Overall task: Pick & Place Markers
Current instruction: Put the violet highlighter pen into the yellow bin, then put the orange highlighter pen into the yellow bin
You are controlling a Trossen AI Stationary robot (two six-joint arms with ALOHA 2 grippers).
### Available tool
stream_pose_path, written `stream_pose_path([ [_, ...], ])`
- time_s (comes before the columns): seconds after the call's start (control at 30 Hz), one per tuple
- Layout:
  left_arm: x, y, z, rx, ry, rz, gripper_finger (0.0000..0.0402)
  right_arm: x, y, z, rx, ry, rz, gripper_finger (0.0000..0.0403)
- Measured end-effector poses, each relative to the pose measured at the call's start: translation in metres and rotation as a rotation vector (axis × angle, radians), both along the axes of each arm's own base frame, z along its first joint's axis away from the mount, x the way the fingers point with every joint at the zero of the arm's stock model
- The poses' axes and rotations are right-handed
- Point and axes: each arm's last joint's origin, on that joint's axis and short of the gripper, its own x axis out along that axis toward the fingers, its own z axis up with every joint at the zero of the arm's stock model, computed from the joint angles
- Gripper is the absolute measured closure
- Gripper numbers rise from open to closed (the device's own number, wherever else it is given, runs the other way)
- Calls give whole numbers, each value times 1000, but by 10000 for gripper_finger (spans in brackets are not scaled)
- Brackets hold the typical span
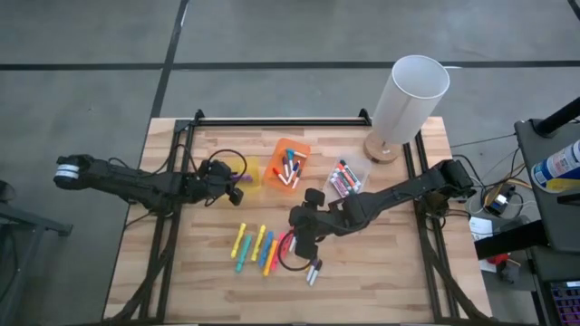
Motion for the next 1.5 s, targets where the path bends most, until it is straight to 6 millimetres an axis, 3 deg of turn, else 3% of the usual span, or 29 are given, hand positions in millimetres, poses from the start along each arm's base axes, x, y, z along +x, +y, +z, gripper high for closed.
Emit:
stream_pose_path([
  [0.1, -1, 1, 0, 1, -7, 25, 330, 0, 0, 0, 0, 0, 0, 193],
  [0.43, -1, 1, 0, 9, -1, 22, 248, 0, 0, 0, 0, 0, 0, 193],
  [0.93, 2, -2, 2, 30, -23, -2, 243, 0, 0, -3, -20, 6, 21, 193],
  [1.17, 13, -16, 16, 35, -172, -161, 243, -2, -1, -9, -138, 47, 154, 193],
  [1.5, 25, -54, 60, 10, -614, -650, 243, 5, -1, -17, -276, -17, 372, 193],
])
